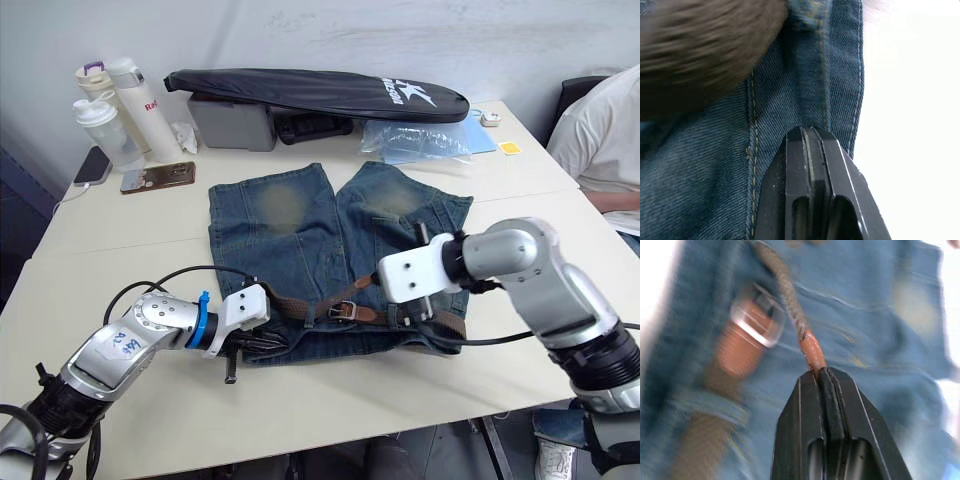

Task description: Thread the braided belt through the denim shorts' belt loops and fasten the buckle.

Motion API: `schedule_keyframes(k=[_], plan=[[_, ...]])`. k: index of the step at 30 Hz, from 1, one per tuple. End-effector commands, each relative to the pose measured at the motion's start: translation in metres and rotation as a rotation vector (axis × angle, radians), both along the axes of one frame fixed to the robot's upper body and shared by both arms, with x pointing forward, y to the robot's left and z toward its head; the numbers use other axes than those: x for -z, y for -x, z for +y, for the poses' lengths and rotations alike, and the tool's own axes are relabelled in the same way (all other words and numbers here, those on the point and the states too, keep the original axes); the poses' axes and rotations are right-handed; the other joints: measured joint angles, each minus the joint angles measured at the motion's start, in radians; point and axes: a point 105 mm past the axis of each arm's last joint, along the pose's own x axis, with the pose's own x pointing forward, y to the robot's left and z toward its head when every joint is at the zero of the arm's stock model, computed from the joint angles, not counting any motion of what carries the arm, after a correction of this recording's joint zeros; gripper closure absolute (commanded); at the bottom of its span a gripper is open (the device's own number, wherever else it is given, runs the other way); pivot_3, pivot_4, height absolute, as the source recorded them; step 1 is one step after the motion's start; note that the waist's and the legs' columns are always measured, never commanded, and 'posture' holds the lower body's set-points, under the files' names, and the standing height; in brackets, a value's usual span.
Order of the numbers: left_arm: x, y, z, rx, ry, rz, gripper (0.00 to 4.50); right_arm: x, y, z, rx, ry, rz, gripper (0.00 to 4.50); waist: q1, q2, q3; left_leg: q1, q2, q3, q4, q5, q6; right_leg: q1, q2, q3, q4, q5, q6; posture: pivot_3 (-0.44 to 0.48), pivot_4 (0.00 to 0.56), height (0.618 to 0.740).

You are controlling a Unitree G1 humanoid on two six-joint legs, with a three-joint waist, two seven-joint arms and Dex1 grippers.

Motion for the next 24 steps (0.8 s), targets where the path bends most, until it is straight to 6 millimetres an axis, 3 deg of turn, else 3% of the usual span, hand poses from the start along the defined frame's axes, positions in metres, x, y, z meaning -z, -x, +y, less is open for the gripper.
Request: schedule_keyframes(k=[1,6,13,24], plan=[[0.017,0.007,0.012,-0.017,-0.068,0.062,4.5,-0.024,-0.006,-0.028,0.038,-0.008,-0.128,4.45,-0.002,0.0,0.0,0.0,0.0,0.0,0.0,0.0,0.0,0.0,0.0,0.0,-0.001,0.0,0.0,0.0,0.15,0.74],[0.018,0.007,0.017,-0.013,-0.084,0.063,4.5,-0.031,-0.003,-0.051,0.08,0.005,-0.118,4.45,-0.006,0.002,0.001,0.001,0.004,0.003,0.0,0.001,-0.001,0.0,0.0,0.003,-0.002,0.0,0.0,0.0,0.15,0.74],[0.02,0.008,0.02,-0.007,-0.1,0.065,4.5,-0.04,0.013,-0.064,0.162,-0.088,0.026,4.45,-0.006,0.002,0.002,0.002,0.008,0.003,-0.002,0.001,-0.001,0.0,0.002,0.003,-0.001,0.0,0.0,0.0,0.15,0.74],[0.019,0.007,0.024,-0.008,-0.104,0.063,4.5,-0.031,0.013,-0.086,0.247,-0.011,0.059,4.45,-0.012,0.001,0.003,0.003,0.007,0.003,-0.002,0.001,-0.001,0.0,0.001,0.003,-0.001,-0.001,-0.002,0.0,0.15,0.74]])
